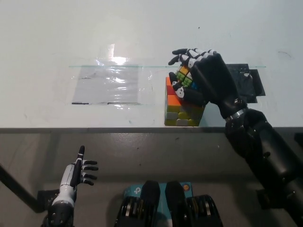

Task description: The robot uses its right hand to pick up the small cube kept on the middle on the desk and place it on the bigger cube kept next to it

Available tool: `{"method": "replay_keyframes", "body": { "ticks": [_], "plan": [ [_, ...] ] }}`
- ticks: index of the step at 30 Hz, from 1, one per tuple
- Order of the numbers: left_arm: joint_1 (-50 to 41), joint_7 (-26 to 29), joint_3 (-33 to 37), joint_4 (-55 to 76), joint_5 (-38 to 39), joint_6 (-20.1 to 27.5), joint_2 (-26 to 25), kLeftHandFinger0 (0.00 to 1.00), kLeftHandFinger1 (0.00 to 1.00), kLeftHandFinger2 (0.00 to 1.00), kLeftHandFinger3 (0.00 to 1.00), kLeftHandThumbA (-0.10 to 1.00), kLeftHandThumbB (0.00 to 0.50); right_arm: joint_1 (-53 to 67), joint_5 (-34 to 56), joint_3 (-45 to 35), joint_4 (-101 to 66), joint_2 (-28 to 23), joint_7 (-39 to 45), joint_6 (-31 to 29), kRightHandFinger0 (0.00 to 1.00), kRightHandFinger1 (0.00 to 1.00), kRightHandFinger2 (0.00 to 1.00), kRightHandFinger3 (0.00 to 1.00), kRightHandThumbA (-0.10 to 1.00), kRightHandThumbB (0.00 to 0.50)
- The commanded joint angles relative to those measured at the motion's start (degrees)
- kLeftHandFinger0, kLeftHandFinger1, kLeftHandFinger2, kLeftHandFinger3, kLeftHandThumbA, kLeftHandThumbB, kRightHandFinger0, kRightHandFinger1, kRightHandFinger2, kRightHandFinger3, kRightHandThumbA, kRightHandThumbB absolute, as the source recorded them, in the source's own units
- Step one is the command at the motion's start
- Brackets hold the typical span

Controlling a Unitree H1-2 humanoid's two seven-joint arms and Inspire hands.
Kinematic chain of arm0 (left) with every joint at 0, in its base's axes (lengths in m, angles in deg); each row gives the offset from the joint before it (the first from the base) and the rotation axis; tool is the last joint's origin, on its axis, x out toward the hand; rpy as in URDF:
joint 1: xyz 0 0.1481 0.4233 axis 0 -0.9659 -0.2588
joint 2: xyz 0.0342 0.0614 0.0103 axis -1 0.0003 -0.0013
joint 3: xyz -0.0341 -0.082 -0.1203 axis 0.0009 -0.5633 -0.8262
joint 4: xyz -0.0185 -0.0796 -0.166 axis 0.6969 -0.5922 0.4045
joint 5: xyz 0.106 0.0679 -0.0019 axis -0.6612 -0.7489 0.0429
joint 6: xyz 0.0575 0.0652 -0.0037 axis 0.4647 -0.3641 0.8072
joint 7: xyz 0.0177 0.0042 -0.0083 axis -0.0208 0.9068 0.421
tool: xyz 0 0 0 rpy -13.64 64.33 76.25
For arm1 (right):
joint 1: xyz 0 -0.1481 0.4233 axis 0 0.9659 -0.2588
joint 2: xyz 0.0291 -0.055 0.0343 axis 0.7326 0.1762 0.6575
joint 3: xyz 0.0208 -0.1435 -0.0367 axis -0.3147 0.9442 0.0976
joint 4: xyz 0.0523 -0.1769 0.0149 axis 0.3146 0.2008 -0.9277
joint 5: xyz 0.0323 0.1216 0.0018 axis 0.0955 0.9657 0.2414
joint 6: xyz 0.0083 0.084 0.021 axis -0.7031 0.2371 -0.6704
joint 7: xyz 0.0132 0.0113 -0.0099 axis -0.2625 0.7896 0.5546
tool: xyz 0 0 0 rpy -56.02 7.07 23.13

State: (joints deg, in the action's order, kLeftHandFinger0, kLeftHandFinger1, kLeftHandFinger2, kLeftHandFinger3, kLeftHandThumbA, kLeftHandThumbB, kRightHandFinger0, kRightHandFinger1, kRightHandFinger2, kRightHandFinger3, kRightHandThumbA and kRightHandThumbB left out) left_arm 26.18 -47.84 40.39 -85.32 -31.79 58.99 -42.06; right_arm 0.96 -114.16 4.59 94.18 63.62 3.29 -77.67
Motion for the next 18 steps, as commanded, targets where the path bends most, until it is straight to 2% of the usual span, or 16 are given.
{"method": "replay_keyframes", "body": {
  "ticks": [1,3,5,7,8,9,10,11,12,13,14,15,16,18],
  "plan": [
    [1.7,0.4,0.0,1.6,0.1,0.5,-0.8,0.4,0.42,0.54,0.53,1.0,0.12,-0.7,0.2,-0.4,0.7,0.6,-4.6,-3.1,0.0,0.36,0.73,0.57,-0.1,0.327],
    [1.7,-0.3,-0.3,1.3,0.6,1.5,-0.8,0.38,0.39,0.52,0.51,1.0,0.113,-0.6,0.7,-0.6,1.2,0.8,-4.8,-3.5,0.0,0.35,0.72,0.56,-0.1,0.32],
    [1.9,0.0,-0.2,1.2,0.4,1.3,-0.9,0.35,0.37,0.49,0.5,1.0,0.12,0.0,1.6,-0.8,1.1,1.0,-3.9,-3.6,0.0,0.39,0.8,0.65,-0.1,0.304],
    [2.0,0.0,-0.1,1.1,0.2,1.5,-1.0,0.35,0.37,0.5,0.49,1.0,0.127,0.5,2.3,-1.2,0.4,1.2,-2.4,-2.4,0.0,0.44,0.82,0.7,-0.1,0.29],
    [2.1,0.0,-0.1,0.9,0.3,1.4,-1.0,0.4,0.42,0.54,0.51,1.0,0.145,0.9,2.1,-1.3,0.5,1.4,-3.0,-2.3,0.0,0.45,0.85,0.74,-0.1,0.311],
    [2.3,0.0,-0.1,0.6,0.2,2.1,-1.1,0.38,0.4,0.52,0.5,1.0,0.134,1.0,1.6,-1.2,0.8,1.6,-3.7,-2.2,0.0,0.44,0.85,0.74,-0.1,0.298],
    [2.0,0.3,0.2,1.7,-0.3,0.4,-1.2,0.41,0.44,0.57,0.54,1.0,0.136,1.0,1.5,-1.2,1.3,1.7,-4.3,-2.6,0.0,0.44,0.85,0.75,-0.1,0.301],
    [2.1,0.4,0.3,2.0,-0.4,-0.1,-1.1,0.39,0.42,0.55,0.53,1.0,0.114,1.3,1.6,-1.4,1.4,1.8,-4.6,-2.5,0.0,0.44,0.85,0.75,-0.1,0.253],
    [2.0,-0.2,-0.2,2.4,0.4,-0.1,-1.0,0.39,0.41,0.54,0.53,1.0,0.106,1.4,2.7,-1.4,1.9,2.1,-4.4,-3.8,0.0,0.44,0.86,0.82,-0.1,0.227],
    [2.0,-0.3,-0.2,2.6,0.4,-0.2,-1.0,0.39,0.41,0.54,0.53,1.0,0.108,1.6,2.8,-1.5,1.9,2.1,-4.4,-3.9,0.0,0.38,0.79,0.73,-0.1,0.145],
    [2.0,-0.3,-0.2,2.6,0.4,-0.2,-1.0,0.39,0.41,0.54,0.53,1.0,0.108,1.6,2.8,-1.5,1.9,2.1,-4.4,-3.9,0.0,0.35,0.77,0.7,-0.1,0.11],
    [1.7,-0.1,0.1,3.2,0.0,-0.8,-0.9,0.39,0.42,0.54,0.51,1.0,0.131,2.2,4.2,-1.8,1.1,2.4,-2.5,-3.8,0.0,0.28,0.68,0.97,-0.1,0.044],
    [1.7,-0.1,0.1,3.3,-0.1,-0.9,-1.0,0.39,0.42,0.54,0.51,1.0,0.129,2.3,4.3,-1.8,1.0,2.5,-2.5,-3.8,0.0,0.22,0.62,0.99,-0.1,0.027],
    [1.6,-0.1,0.4,3.3,-0.4,-0.7,-1.1,0.39,0.42,0.54,0.52,1.0,0.121,2.6,3.9,-1.6,0.8,2.6,-2.7,-3.9,0.0,0.16,0.54,1.0,-0.1,0.001]
  ]
}}
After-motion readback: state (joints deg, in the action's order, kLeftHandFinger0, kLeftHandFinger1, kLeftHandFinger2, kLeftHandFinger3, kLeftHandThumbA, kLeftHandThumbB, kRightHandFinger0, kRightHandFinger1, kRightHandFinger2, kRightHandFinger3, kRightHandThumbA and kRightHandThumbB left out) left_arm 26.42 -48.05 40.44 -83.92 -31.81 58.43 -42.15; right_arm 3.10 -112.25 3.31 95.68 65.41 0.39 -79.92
